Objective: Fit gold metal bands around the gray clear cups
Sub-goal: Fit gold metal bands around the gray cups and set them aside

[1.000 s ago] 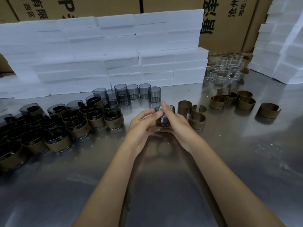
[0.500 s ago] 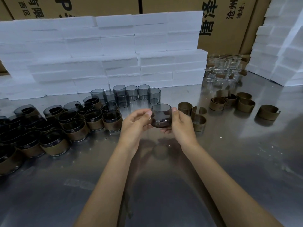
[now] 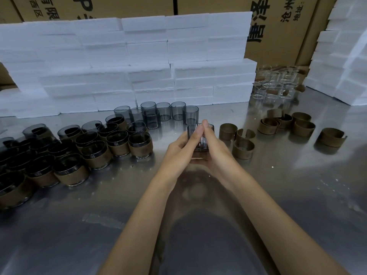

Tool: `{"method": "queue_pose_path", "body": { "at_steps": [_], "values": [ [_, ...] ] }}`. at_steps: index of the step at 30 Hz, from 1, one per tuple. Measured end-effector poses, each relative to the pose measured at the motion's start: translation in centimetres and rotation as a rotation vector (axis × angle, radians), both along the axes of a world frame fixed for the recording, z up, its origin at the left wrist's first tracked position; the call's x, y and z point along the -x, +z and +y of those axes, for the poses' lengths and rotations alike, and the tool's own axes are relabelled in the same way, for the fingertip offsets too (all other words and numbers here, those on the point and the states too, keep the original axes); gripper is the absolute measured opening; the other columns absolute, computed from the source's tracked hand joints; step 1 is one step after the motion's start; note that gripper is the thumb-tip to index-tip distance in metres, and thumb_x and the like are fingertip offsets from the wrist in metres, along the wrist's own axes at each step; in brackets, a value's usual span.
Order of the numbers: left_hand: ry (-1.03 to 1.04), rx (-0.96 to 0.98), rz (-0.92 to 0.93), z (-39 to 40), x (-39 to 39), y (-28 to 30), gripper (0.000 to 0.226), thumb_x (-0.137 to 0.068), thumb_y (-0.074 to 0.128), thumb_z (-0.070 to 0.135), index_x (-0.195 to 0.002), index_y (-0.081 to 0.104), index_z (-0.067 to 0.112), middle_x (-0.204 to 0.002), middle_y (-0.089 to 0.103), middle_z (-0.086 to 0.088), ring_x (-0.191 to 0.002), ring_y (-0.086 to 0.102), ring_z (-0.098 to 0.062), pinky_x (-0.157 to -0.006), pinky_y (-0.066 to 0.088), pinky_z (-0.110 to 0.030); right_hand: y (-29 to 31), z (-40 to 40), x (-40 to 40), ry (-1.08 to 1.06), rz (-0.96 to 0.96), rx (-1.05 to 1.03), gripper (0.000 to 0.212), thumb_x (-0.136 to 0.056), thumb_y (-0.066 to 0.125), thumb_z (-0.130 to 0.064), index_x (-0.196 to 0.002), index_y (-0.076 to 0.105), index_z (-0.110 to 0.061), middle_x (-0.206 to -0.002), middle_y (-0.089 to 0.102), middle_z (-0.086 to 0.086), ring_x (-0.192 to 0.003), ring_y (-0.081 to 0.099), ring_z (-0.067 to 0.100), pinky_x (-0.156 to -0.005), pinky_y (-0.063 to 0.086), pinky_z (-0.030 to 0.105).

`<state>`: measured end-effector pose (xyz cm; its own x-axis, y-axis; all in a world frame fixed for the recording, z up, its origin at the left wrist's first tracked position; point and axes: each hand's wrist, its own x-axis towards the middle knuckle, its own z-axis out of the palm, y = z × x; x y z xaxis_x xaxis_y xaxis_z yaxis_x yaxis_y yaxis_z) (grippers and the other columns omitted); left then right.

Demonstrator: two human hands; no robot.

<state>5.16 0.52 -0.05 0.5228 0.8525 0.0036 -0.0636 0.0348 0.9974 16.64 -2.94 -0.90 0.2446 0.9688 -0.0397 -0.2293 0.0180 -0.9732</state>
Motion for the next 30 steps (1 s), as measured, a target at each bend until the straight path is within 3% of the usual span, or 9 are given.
{"method": "queue_pose_path", "body": {
  "at_steps": [3, 6, 12, 17, 20, 23, 25, 28, 30],
  "values": [
    [0.001, -0.064, 0.116, 0.0, 0.0, 0.0, 0.082, -0.072, 0.06, 0.086, -0.135, 0.065, 0.033, -0.132, 0.068, 0.014, -0.125, 0.061, -0.004, -0.113, 0.045, -0.037, 0.2, -0.1, 0.2, -0.126, -0.105, -0.041, 0.08, -0.078, 0.054, -0.086, -0.12, 0.071, -0.02, -0.109, 0.078, 0.004, -0.103, 0.075, 0.02, -0.092, 0.06, 0.045],
    [0.107, -0.04, 0.122, 0.1, 0.1, 0.1, 0.101, -0.062, 0.066, 0.088, -0.142, 0.057, 0.027, -0.136, 0.065, 0.006, -0.12, 0.064, -0.009, -0.107, 0.051, -0.036, 0.3, -0.4, 0.1, -0.176, -0.178, -0.044, 0.067, -0.097, 0.039, -0.072, -0.12, 0.072, -0.019, -0.109, 0.078, 0.006, -0.101, 0.075, 0.02, -0.088, 0.06, 0.04],
    [0.341, -0.104, -0.025, 0.3, 0.2, 0.3, 0.042, -0.085, 0.077, 0.044, -0.112, 0.061, 0.017, -0.107, 0.07, -0.007, -0.085, 0.068, -0.017, -0.078, 0.058, -0.032, 0.7, -0.7, 0.2, -0.223, -0.134, -0.066, 0.055, -0.109, 0.032, -0.046, -0.128, 0.063, -0.004, -0.103, 0.075, 0.024, -0.084, 0.074, 0.039, -0.076, 0.06, 0.037],
    [0.411, -0.161, -0.085, 0.5, 0.4, 0.4, 0.014, -0.095, 0.072, 0.028, -0.099, 0.066, 0.016, -0.096, 0.072, -0.002, -0.087, 0.068, -0.018, -0.072, 0.058, -0.025, 0.8, -1.1, 0.3, -0.285, -0.15, -0.138, 0.038, -0.111, 0.038, -0.031, -0.13, 0.063, -0.011, -0.104, 0.075, 0.023, -0.083, 0.075, 0.037, -0.07, 0.06, 0.031],
    [0.403, -0.101, -0.105, 0.2, 0.3, 0.8, 0.022, -0.096, 0.069, 0.034, -0.103, 0.068, 0.013, -0.101, 0.074, -0.004, -0.093, 0.072, -0.019, -0.073, 0.059, -0.028, 1.0, -1.0, 0.2, -0.275, -0.081, -0.105, 0.04, -0.102, 0.054, -0.043, -0.126, 0.068, -0.014, -0.101, 0.076, 0.013, -0.077, 0.072, 0.024, -0.071, 0.058, 0.027],
    [0.335, -0.089, -0.051, -0.5, 0.0, 1.2, 0.041, -0.086, 0.075, 0.05, -0.11, 0.065, 0.018, -0.104, 0.075, 0.005, -0.093, 0.071, -0.003, -0.081, 0.059, -0.03, 0.9, -0.8, 0.3, -0.208, 0.028, -0.051, 0.073, -0.073, 0.069, -0.068, -0.122, 0.069, -0.014, -0.099, 0.073, 0.004, -0.083, 0.065, 0.015, -0.076, 0.054, 0.028],
    [0.262, -0.086, -0.029, -1.1, -0.1, 1.5, 0.056, -0.075, 0.076, 0.059, -0.113, 0.064, 0.02, -0.103, 0.077, 0.008, -0.094, 0.071, 0.0, -0.078, 0.055, -0.021, 0.7, -0.7, 0.4, -0.121, 0.03, -0.04, 0.082, -0.065, 0.069, -0.076, -0.121, 0.071, -0.017, -0.103, 0.075, 0.003, -0.087, 0.067, 0.015, -0.081, 0.054, 0.032],
    [0.165, -0.079, -0.058, -1.5, 0.0, 1.6, 0.063, -0.071, 0.075, 0.062, -0.117, 0.07, 0.019, -0.104, 0.078, 0.007, -0.094, 0.073, -0.003, -0.065, 0.051, -0.01, 0.3, -0.7, 0.5, 0.048, 0.077, -0.068, 0.062, -0.071, 0.066, -0.08, -0.105, 0.077, -0.03, -0.111, 0.076, 0.006, -0.1, 0.071, 0.02, -0.094, 0.054, 0.043],
    [0.168, -0.114, -0.012, -1.3, 0.2, 1.6, 0.06, -0.073, 0.072, 0.067, -0.114, 0.072, 0.024, -0.112, 0.076, 0.006, -0.107, 0.07, -0.007, -0.074, 0.054, -0.015, 0.4, -0.8, 0.3, 0.101, 0.094, -0.069, 0.059, -0.071, 0.064, -0.082, -0.099, 0.08, -0.032, -0.113, 0.076, 0.008, -0.104, 0.072, 0.023, -0.103, 0.052, 0.048]
  ]
}}
